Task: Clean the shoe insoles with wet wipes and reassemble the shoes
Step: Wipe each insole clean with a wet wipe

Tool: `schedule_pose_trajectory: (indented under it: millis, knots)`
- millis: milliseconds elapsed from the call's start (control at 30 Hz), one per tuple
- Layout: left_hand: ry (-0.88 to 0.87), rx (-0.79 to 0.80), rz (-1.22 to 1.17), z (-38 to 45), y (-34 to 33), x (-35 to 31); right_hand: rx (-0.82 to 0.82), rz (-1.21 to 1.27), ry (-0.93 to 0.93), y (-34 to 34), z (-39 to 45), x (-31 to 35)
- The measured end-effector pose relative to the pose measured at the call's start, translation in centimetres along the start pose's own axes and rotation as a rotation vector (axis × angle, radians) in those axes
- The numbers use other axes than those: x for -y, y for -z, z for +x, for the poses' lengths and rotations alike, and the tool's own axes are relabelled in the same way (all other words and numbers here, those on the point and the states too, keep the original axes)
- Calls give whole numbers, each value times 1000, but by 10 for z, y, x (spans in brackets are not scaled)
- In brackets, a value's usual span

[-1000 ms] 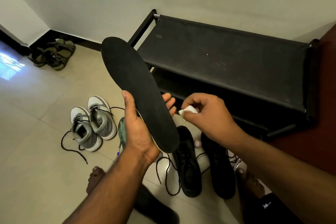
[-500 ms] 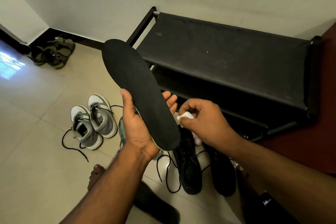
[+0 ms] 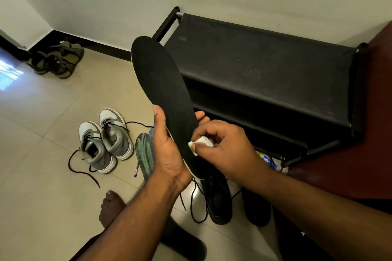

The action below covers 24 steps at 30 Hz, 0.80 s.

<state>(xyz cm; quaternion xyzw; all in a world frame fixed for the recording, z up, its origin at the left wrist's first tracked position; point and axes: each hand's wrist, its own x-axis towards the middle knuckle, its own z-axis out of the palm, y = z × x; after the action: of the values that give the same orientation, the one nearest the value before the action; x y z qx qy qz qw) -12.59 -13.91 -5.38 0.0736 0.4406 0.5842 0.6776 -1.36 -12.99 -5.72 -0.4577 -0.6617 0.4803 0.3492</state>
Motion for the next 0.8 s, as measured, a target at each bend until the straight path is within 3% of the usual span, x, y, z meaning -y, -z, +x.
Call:
schedule_pose_trajectory:
  millis: [133,233,367,467,633,733,800]
  knots:
    - [-56,-20,-49,0,0,0,-81,-82,-151,11,9,-11]
    - [-94,-68,-104,2,4,-6,-148,24,-232,17,14,-6]
    - [-59,-3,-85,0,4,-11,-9,282,-142,14,9,17]
    - [-15,-5,-48,-2,3,-4,53,158,24,-1,-2,17]
    - [-11,22,-40,-2,0,7,-58,-96,188,-2,-1,3]
    - [-42,56,-53,-1,-2,10,-126,-140,77,6,7,-6]
    - [-65,-5,-51,0,-1,10,-153,-168,-46,12,12,-12]
